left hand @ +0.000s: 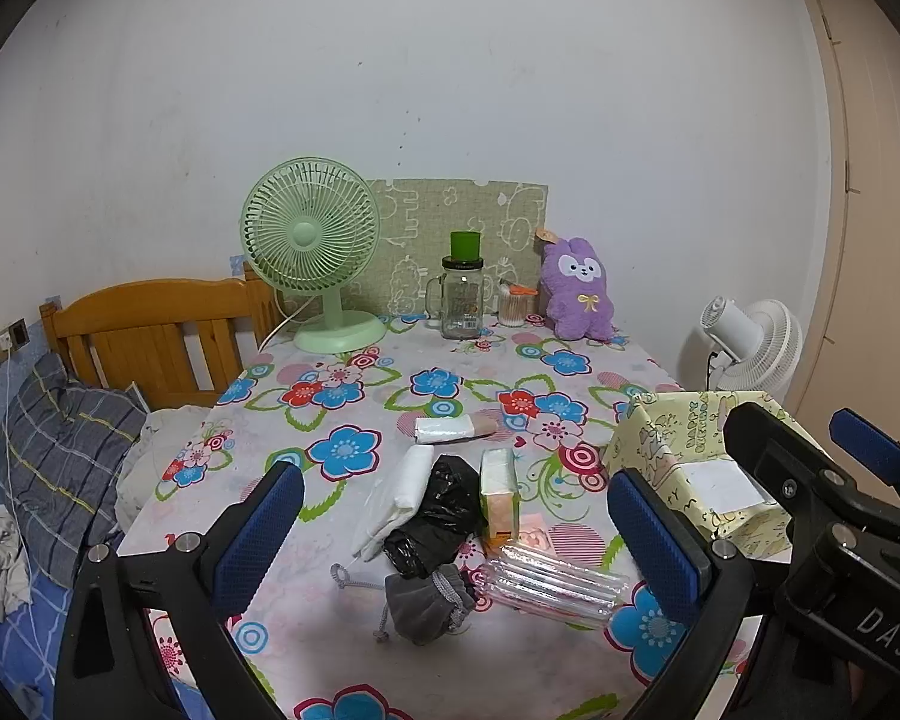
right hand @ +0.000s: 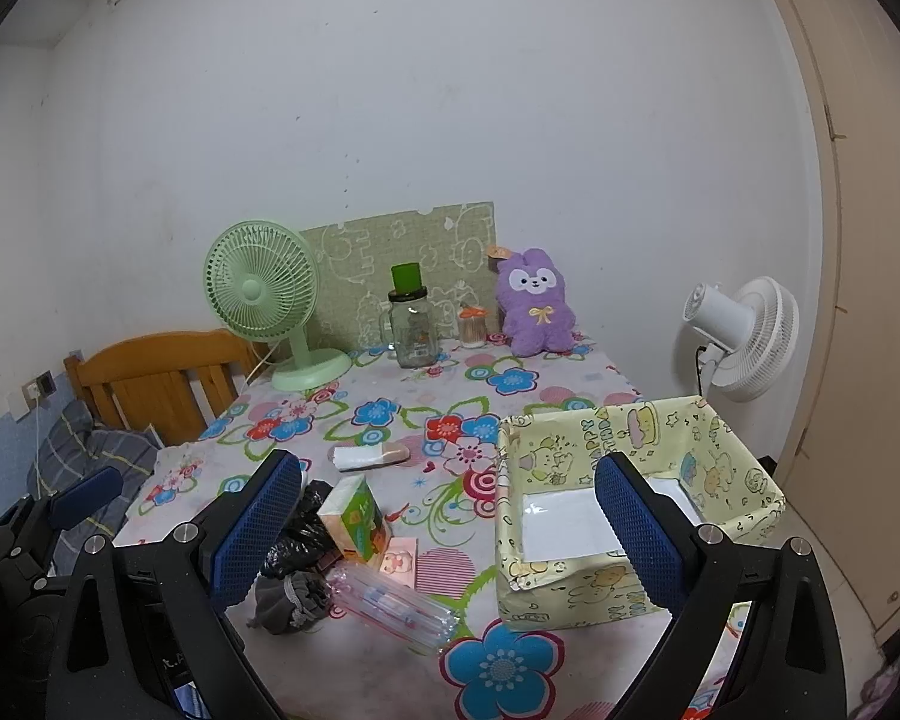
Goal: Organize soft objects
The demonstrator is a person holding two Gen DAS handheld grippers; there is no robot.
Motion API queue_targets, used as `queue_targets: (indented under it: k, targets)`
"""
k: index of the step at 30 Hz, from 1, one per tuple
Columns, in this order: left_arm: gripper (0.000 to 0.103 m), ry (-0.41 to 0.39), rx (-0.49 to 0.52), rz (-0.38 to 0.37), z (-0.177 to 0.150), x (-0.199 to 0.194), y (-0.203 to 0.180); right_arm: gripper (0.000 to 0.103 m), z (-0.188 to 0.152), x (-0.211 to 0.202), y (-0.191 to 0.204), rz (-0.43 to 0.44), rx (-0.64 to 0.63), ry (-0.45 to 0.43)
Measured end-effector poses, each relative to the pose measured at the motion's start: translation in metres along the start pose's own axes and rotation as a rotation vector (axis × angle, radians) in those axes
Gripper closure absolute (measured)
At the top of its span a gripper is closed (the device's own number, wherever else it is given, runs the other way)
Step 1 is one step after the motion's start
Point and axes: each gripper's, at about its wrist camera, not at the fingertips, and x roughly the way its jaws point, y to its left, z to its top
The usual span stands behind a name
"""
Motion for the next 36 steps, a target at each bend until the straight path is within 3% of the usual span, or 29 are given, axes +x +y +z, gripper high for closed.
queue_targets:
  k: [36]
  targets:
    - [0.002,-0.007,-0.006,-0.005,0.0008,-0.0023,-0.0036,0.003,0.0009,-0.0061,-0.0018,-0.002,0.000,-0.010]
